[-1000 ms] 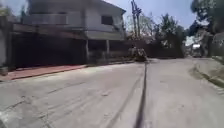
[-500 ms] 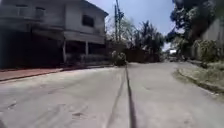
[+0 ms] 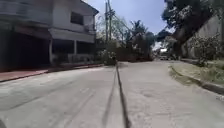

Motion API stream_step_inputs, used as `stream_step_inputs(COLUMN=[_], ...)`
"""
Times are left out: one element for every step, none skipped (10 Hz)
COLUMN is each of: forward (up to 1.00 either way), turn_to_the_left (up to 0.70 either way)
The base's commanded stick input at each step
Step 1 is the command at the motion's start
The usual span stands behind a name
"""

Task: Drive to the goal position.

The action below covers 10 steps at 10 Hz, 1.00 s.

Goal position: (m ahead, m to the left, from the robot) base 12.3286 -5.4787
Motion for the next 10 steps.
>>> stream_step_inputs(forward=[1.0,1.0,1.0,1.0,1.0,1.0,1.0,1.0,1.0,1.0], turn_to_the_left=[0.01,0.01,0.01,0.01,0.01,-0.39,-0.39,-0.39,-0.39,-0.39])
